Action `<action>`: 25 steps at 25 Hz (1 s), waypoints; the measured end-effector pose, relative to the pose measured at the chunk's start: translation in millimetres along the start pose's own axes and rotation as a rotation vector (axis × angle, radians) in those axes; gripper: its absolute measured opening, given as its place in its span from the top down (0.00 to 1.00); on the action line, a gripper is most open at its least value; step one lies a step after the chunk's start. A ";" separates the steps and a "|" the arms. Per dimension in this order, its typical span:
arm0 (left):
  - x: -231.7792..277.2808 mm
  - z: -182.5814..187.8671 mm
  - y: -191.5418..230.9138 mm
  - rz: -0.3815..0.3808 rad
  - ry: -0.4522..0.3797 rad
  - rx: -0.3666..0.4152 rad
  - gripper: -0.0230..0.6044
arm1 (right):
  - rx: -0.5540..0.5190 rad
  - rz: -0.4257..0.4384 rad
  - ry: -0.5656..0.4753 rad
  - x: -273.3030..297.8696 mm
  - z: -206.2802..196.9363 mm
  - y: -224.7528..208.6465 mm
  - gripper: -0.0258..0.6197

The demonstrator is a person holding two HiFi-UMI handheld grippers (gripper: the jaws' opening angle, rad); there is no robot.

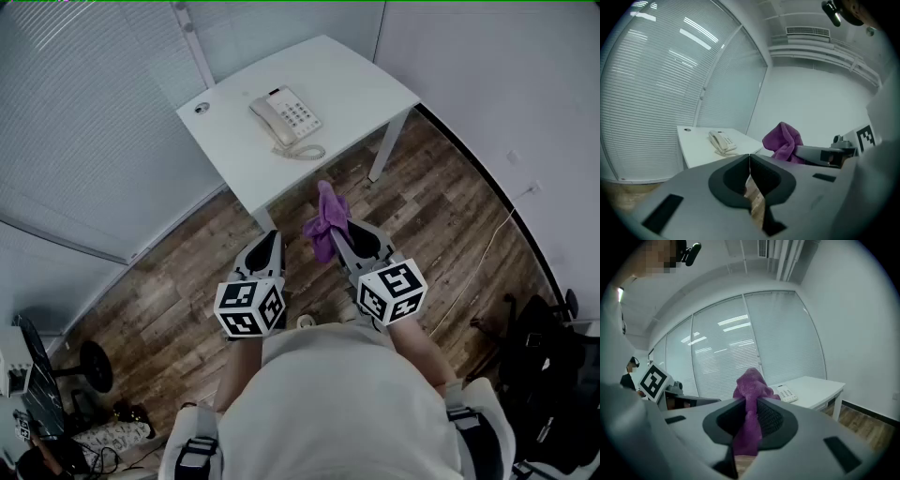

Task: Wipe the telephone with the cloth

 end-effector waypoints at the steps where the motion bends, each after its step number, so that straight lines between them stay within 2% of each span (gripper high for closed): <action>1: 0.7 0.3 -5.2 -0.015 -0.003 0.002 0.93 | -0.013 -0.006 0.001 -3.1 0.3 -0.9 0.84; 4: 3.1 0.9 -18.0 -0.050 -0.010 0.013 0.93 | -0.044 -0.025 0.003 -10.7 2.3 -3.9 0.84; 10: -4.0 1.9 -19.2 -0.051 -0.015 0.036 0.93 | -0.047 -0.020 -0.027 -11.6 7.3 3.5 0.84; 14: -7.9 4.7 -13.4 -0.061 -0.017 0.044 0.93 | -0.034 -0.021 -0.038 -6.6 8.1 10.4 0.84; 18: -15.0 4.3 -6.3 -0.071 -0.012 0.036 0.93 | 0.030 -0.029 -0.052 -4.3 6.3 17.5 0.84; 25: -22.4 3.4 15.9 -0.078 0.007 0.010 0.93 | 0.034 -0.065 -0.043 5.0 4.0 31.5 0.84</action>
Point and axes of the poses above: the fingertips, and each gripper's own axes: x forward along the fingers, y to its left, z out of its top, the point moved 4 cm from there along -x, backward along the fingers, and after that the axes turned 10 degrees about -x, right-handed, at the moved point
